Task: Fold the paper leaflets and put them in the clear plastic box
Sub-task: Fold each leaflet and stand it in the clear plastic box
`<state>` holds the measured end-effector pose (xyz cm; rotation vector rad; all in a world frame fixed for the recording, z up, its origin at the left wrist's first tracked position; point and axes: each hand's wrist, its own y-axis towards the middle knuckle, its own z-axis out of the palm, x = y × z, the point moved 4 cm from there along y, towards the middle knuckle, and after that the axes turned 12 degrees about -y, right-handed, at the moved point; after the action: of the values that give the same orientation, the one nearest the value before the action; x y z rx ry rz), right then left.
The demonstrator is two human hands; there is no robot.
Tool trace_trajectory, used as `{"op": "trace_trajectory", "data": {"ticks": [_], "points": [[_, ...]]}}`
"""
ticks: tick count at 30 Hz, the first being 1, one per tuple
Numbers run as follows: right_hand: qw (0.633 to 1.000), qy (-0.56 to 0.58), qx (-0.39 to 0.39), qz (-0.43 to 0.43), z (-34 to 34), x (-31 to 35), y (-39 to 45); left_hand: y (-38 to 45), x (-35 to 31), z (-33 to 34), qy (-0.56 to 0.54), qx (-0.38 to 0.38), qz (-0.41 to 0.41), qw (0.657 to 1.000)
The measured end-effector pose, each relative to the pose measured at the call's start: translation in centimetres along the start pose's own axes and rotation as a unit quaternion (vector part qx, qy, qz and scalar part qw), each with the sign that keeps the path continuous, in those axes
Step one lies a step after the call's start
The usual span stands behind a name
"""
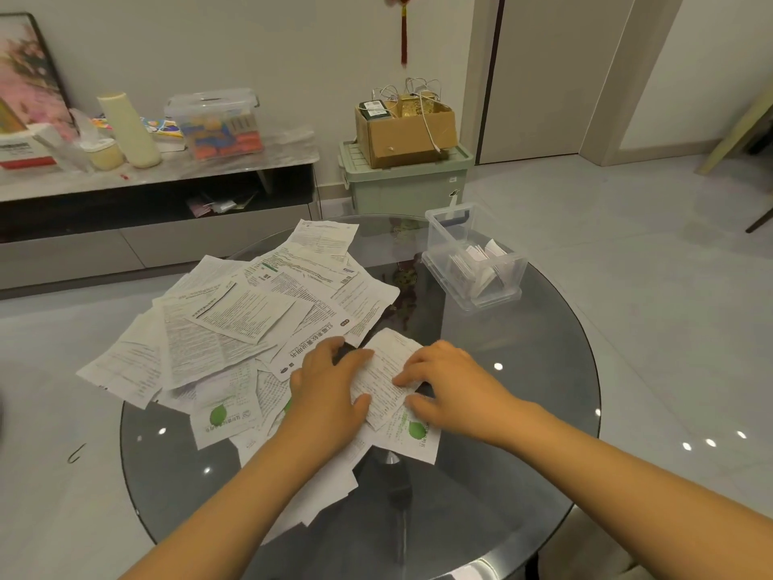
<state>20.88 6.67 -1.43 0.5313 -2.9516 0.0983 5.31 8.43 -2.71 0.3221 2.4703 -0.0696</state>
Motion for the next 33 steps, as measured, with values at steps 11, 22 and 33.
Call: {"op": "trace_trajectory", "data": {"ticks": [11, 22, 33], "points": [[0.996, -0.082, 0.029, -0.012, 0.0, -0.5, 0.0, -0.1, 0.4, -0.8, 0.02, 0.15, 0.079, 0.985], [0.997, -0.059, -0.022, -0.041, -0.2, 0.9, -0.8, -0.1, -1.1, -0.4, 0.026, 0.091, 0.191, 0.977], [0.977, -0.075, -0.188, -0.061, -1.9, 0.8, -1.5, -0.6, -2.5, -1.2, -0.024, 0.01, 0.225, 0.974]]}}
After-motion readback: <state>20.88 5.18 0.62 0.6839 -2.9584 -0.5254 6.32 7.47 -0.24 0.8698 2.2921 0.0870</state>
